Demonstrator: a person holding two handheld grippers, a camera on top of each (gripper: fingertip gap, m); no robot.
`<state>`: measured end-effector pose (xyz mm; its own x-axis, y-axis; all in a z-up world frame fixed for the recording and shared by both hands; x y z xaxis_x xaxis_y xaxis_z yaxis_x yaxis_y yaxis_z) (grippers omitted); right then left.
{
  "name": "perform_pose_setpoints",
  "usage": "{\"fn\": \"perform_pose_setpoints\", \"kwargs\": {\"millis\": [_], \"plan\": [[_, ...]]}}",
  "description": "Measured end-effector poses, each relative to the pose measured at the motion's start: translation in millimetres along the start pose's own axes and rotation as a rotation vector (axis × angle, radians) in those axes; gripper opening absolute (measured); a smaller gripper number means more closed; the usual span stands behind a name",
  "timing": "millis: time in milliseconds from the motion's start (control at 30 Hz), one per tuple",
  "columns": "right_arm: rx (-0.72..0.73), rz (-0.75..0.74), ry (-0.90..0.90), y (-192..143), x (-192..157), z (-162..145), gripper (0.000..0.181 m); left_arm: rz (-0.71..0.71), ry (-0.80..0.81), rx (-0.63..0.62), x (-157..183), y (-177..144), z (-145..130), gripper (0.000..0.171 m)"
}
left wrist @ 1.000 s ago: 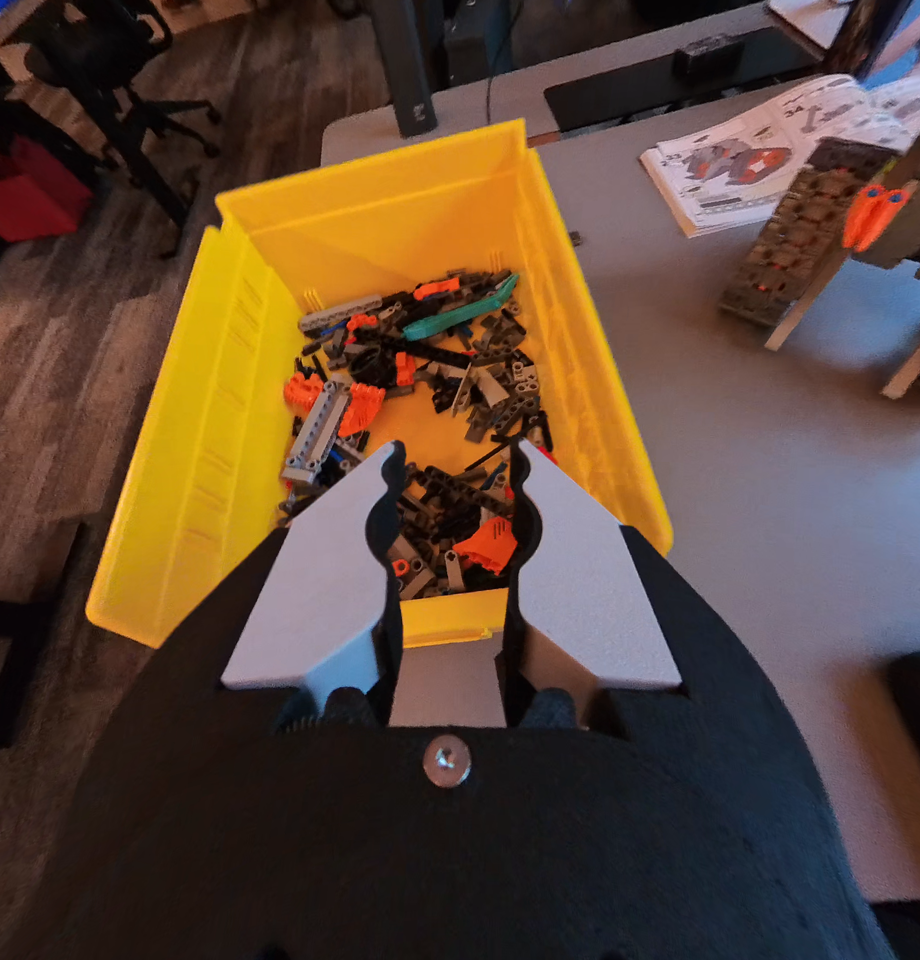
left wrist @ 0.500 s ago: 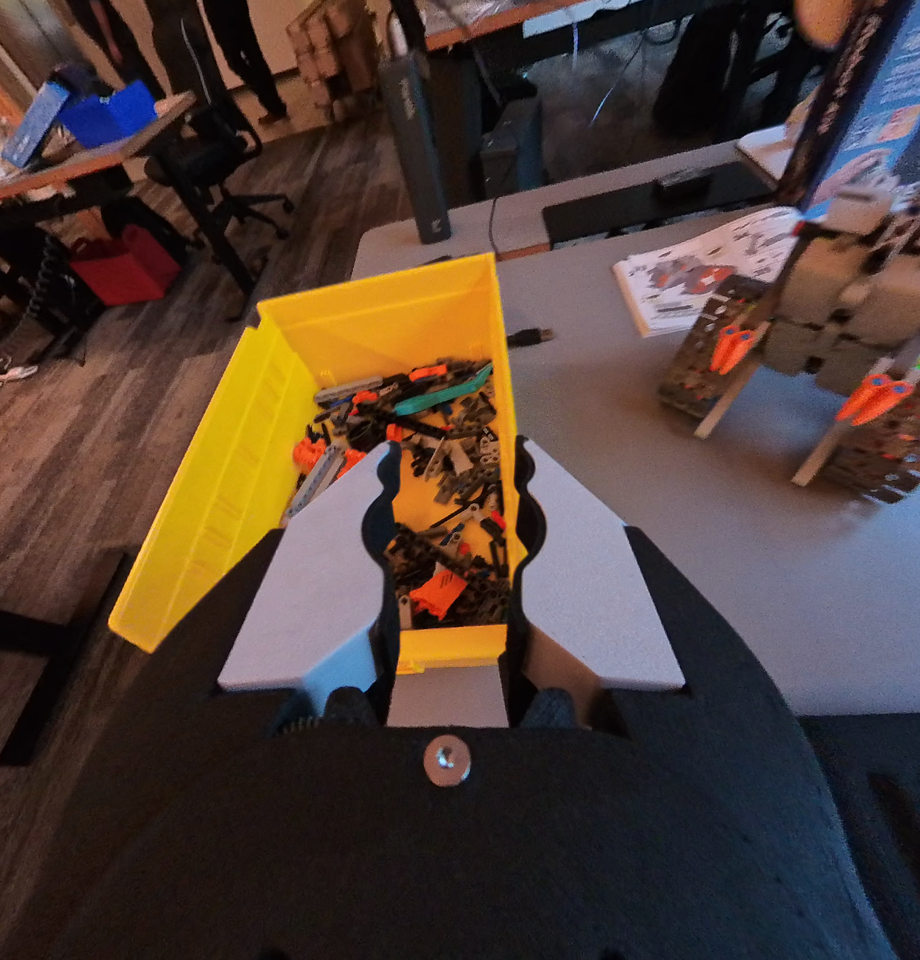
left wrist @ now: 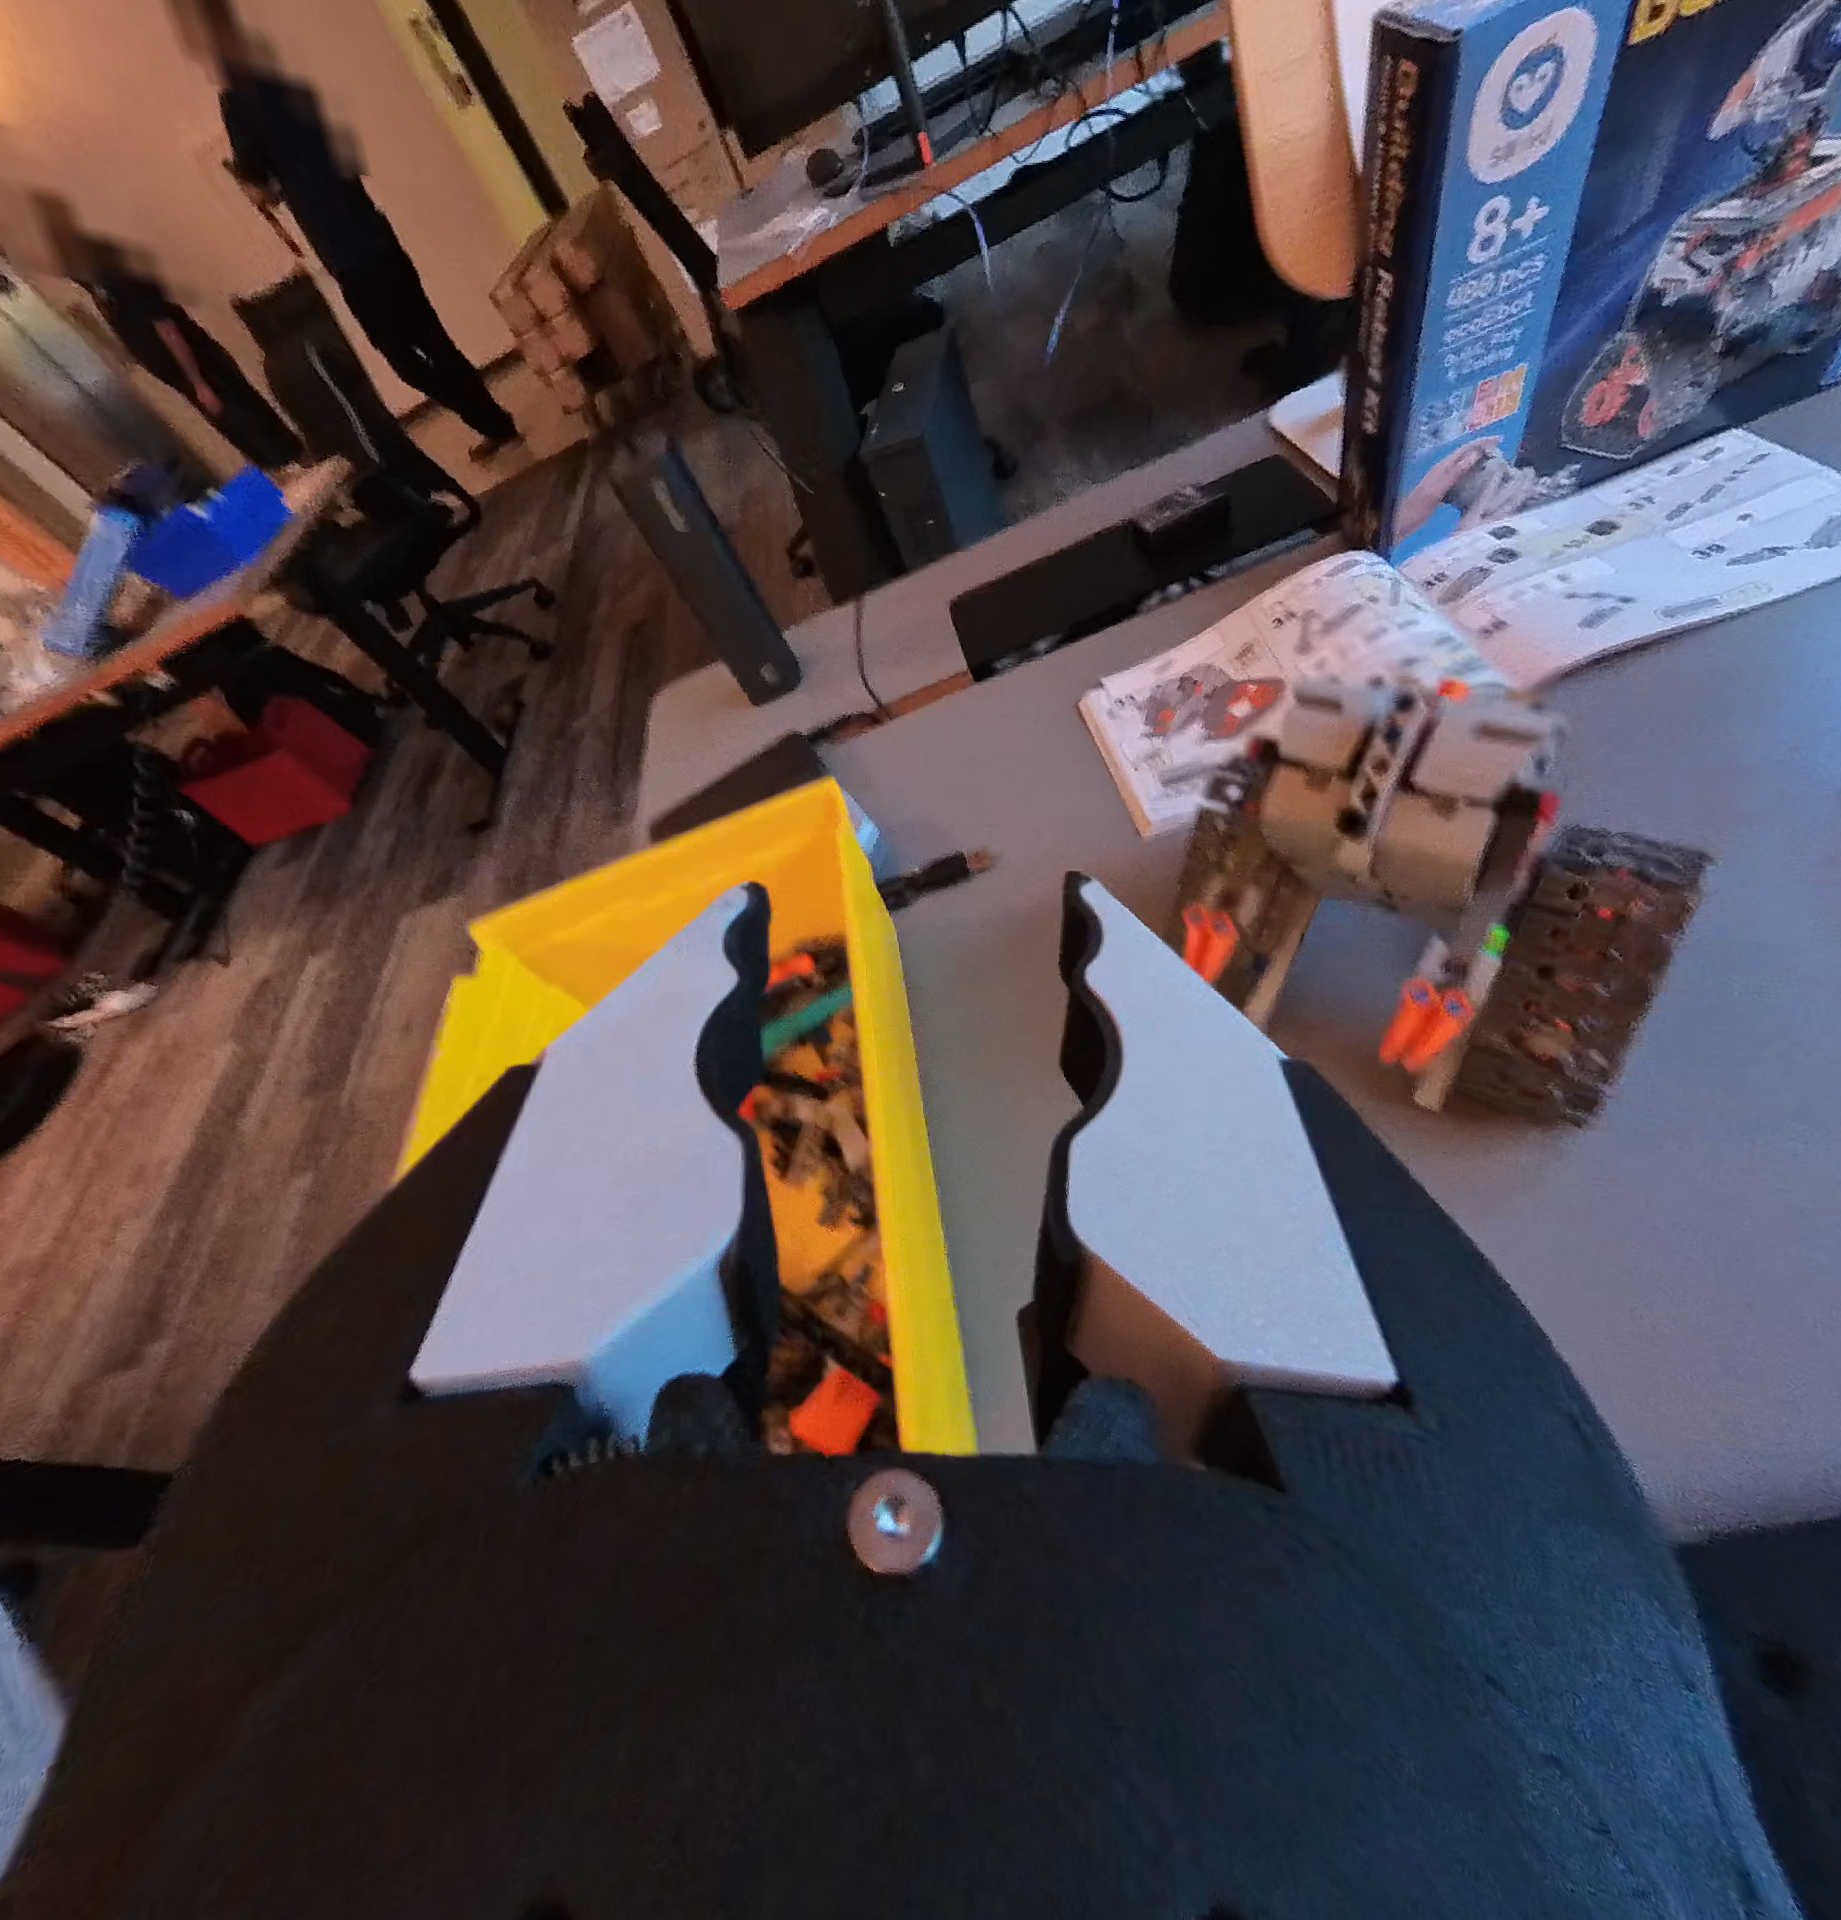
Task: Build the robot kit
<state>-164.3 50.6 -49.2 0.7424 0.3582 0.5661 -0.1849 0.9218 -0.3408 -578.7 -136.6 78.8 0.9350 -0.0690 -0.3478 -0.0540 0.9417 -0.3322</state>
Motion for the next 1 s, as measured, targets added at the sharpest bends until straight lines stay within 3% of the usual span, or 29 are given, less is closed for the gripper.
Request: {"fn": "perform_pose_setpoints", "kwargs": {"millis": [67,167,233,333,667,767,833,900,1000], "plan": [[-0.017,0.02,0.001,3.5,-2.3,-4.2,0.018,0.143,0.057,0.0,-8.5,10.7,26.8,0.077],[-0.035,0.02,-0.013,7.8,-2.7,-9.1,0.019,0.494,0.126,-0.099,-37.1,19.7,61.6,0.082],[-0.047,0.016,-0.011,9.6,-2.1,-11.7,0.019,0.607,0.137,-0.143,-46.2,25.2,76.0,0.081],[-0.052,0.008,-0.01,9.9,0.3,-13.4,0.019,0.609,0.125,-0.126,-48.0,34.9,83.2,0.08],[-0.057,0.014,0.001,12.3,3.4,-15.2,0.018,0.608,0.094,-0.16,-53.9,44.1,66.9,0.08],[-0.051,0.015,0.013,11.6,5.0,-15.5,0.019,0.552,0.073,-0.154,-54.5,49.2,66.2,0.08],[-0.042,0.019,0.035,12.1,7.0,-16.9,0.019,0.403,-0.048,-0.142,-63.4,53.0,70.4,0.081],[-0.038,0.023,0.046,13.9,8.7,-19.7,0.02,0.247,-0.235,-0.134,-83.4,47.0,72.4,0.07],[-0.052,0.021,0.049,15.8,12.1,-27.7,0.02,0.22,-0.488,-0.172,-116.8,28.3,46.0,0.067]]}}
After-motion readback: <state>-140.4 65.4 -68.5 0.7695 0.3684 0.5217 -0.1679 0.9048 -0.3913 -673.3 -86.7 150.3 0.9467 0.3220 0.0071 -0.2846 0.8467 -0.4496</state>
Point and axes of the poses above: each gripper's, where its closed fingertips meet, y out along the fingers, z out of its top, x = y × z across the jaws, the point moved 7 cm from there along -y, back along the fingers, and after that the axes turned 1 degree about -z, right-handed, at the moved point
